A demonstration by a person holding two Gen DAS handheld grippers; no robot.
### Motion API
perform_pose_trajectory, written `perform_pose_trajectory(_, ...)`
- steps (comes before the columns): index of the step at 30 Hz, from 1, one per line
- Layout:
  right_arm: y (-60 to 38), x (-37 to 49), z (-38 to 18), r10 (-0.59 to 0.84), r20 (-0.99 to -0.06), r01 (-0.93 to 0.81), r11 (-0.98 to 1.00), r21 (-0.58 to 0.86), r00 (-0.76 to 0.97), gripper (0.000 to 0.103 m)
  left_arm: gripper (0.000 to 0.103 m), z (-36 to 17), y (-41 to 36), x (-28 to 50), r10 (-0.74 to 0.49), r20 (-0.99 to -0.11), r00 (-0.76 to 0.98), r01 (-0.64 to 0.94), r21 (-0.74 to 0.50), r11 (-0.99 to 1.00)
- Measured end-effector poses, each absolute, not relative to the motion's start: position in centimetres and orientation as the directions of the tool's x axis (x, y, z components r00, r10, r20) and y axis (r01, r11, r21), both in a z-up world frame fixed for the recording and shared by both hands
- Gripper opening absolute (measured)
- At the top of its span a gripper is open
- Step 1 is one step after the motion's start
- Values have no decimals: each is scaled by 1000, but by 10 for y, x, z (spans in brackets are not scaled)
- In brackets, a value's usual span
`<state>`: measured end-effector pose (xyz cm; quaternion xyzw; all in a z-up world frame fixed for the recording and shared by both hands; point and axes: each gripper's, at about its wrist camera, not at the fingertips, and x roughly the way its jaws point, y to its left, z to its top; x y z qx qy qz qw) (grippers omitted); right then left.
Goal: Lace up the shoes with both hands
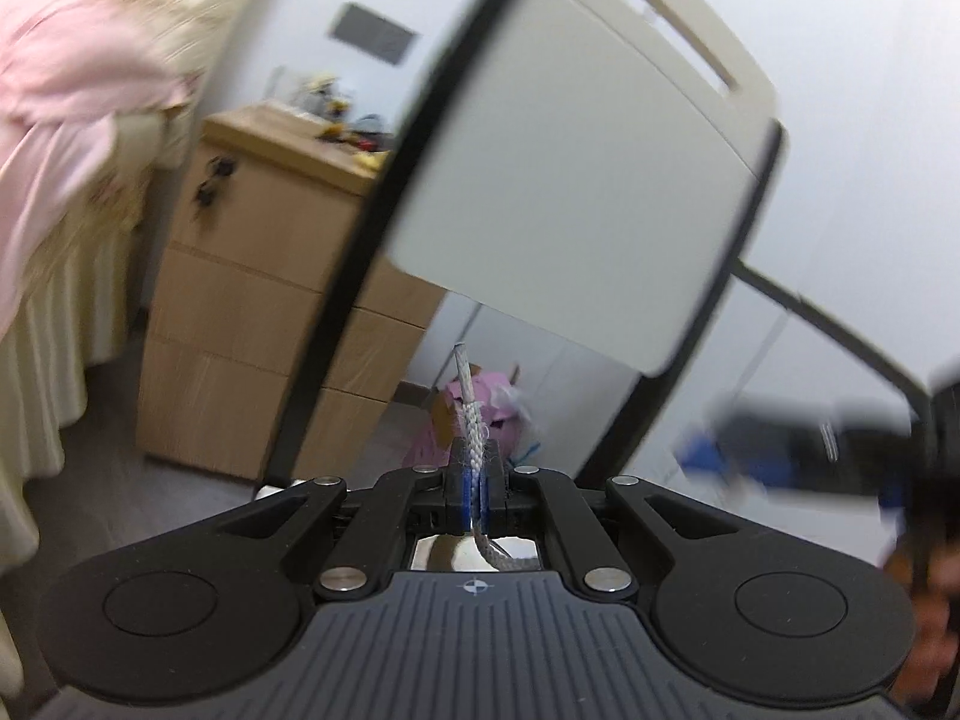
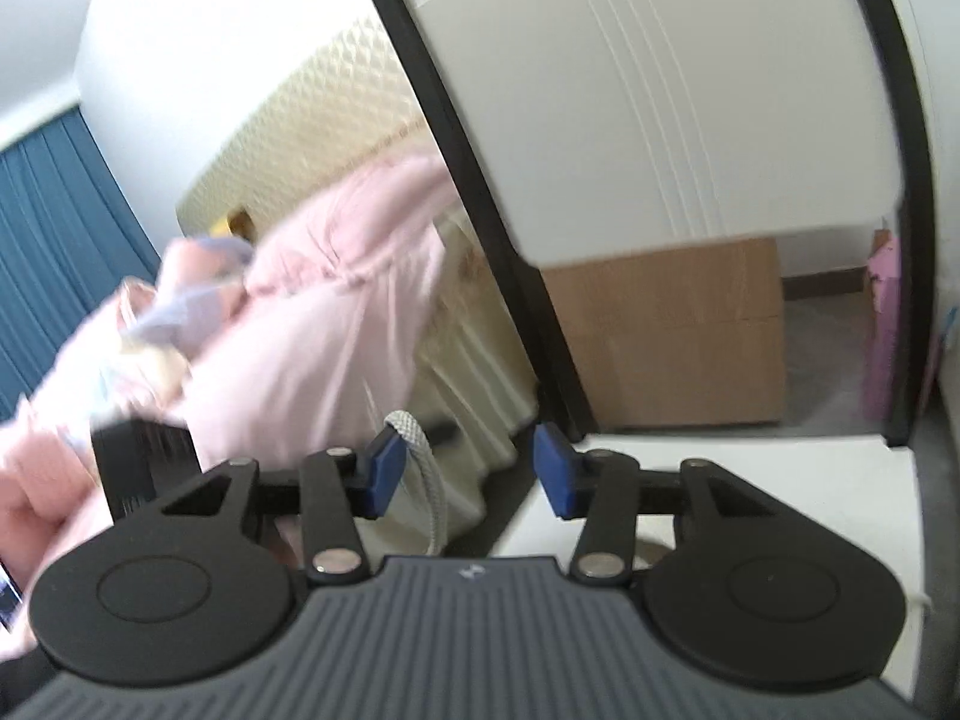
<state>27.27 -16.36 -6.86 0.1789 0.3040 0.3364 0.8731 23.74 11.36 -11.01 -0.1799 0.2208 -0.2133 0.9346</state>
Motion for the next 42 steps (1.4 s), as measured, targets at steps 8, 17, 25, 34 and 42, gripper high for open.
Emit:
perform_pose_trajectory(8,-115,302,-53,752,-456,-559,659,504,476,49,3,-114,109,233,-463,-339,819,323,-394,860)
perform_pose_trajectory(17,-121,296,-63,744,-467,-534,668,518,478,49,3,-110,141,233,-362,-324,874,216,-407,887)
perform_pose_trajectory(25,-80,318,-40,796,-427,-621,603,501,429,48,3,-104,134,234,-369,-315,875,261,-335,905)
perform_pose_trajectory(34,-46,336,-52,788,-480,-613,608,504,387,3,4,-103,132,232,-396,-309,865,296,-323,899)
perform_pose_trajectory(42,-82,333,-56,757,-434,-529,653,542,489,3,44,-101,120,222,-453,-264,851,367,-319,874)
